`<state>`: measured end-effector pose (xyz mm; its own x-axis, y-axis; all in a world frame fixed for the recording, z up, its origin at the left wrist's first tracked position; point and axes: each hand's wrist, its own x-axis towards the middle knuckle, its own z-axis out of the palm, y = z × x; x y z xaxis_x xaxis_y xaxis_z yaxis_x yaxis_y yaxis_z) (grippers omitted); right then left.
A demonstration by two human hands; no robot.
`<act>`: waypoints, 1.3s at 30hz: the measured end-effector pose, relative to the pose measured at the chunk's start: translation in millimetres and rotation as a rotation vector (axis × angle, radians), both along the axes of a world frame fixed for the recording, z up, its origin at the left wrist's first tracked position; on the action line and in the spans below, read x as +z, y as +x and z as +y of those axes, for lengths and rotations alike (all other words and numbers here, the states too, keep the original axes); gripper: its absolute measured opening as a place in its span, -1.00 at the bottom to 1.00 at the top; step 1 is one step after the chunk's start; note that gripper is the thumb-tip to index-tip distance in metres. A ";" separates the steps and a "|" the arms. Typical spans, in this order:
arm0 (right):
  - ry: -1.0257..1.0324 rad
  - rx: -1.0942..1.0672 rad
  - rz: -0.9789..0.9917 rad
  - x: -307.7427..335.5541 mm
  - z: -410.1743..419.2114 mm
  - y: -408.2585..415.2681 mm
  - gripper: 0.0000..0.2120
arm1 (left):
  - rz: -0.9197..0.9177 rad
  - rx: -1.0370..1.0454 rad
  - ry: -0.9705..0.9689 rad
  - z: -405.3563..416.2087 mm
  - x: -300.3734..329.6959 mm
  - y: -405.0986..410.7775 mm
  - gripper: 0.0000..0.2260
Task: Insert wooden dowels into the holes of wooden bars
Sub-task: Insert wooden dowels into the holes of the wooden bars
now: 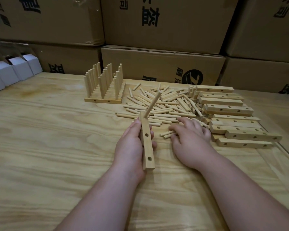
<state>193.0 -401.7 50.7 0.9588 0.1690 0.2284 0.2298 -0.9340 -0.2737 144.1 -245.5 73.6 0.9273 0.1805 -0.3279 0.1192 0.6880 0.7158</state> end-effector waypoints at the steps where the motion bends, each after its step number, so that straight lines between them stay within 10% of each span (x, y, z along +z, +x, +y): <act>1: 0.020 -0.011 -0.002 0.3 -0.1 -0.5 -0.76 | 0.006 -0.011 -0.008 0.8 -0.5 0.2 -0.60; 21: 0.102 -0.184 -0.048 13.0 -2.4 -5.8 -0.91 | 0.017 -0.001 -0.137 3.6 5.8 -2.3 -0.87; 30: 0.162 -0.142 -0.124 10.1 -5.3 -7.7 -0.79 | -0.065 0.050 -0.151 -1.9 2.1 1.5 -0.59; 39: 0.471 -0.078 -0.223 13.4 0.2 -8.8 -0.83 | 0.035 -0.029 -0.037 -2.0 17.0 13.0 -0.72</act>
